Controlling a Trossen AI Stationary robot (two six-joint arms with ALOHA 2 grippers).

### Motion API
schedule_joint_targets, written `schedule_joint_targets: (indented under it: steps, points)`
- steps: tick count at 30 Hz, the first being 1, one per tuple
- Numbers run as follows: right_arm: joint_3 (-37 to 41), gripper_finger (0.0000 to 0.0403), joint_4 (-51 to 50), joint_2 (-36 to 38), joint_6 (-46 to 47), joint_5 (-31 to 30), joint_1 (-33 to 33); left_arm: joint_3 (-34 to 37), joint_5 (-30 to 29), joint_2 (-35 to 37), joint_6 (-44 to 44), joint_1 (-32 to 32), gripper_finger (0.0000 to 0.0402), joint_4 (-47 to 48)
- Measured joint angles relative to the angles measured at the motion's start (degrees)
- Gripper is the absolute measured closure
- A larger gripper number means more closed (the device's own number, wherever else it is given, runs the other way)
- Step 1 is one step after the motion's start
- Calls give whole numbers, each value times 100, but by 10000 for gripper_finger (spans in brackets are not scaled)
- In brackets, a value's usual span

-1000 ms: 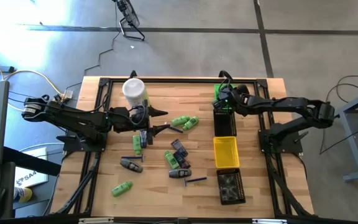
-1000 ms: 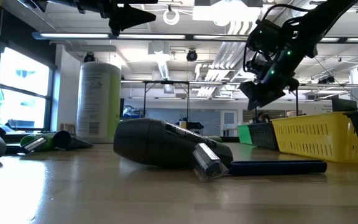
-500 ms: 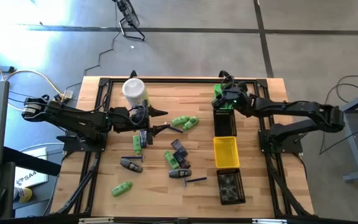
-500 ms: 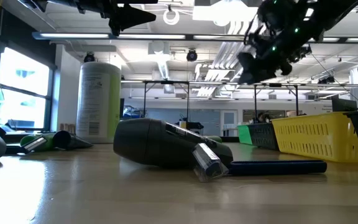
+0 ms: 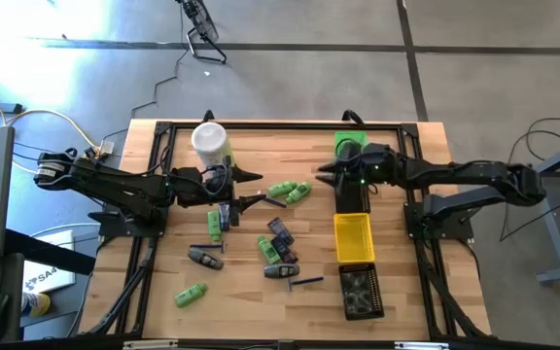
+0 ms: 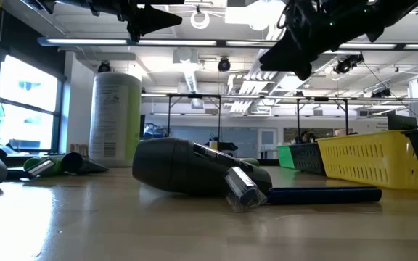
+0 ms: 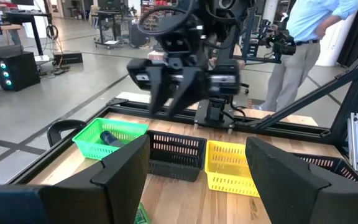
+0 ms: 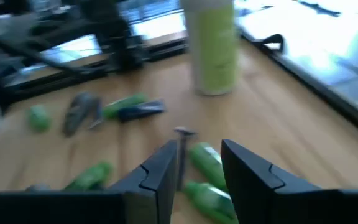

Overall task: Pick & Place Travel size toiletries
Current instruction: Put the green shampoo into the top black basket

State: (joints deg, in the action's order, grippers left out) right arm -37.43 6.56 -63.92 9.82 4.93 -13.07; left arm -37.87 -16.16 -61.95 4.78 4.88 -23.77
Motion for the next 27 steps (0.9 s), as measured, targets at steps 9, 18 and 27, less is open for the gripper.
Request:
schedule_joint_targets:
  steps: [9,18,27]
  points:
    - [0,297,332,-26,-201,103,465,0,0,0,1,0,140,27]
    - [0,298,348,-38,-516,146,809,0,20,0,141,0,140,9]
    - [0,298,676,-488,-686,-256,1348,-4,15,66,149,0,140,247]
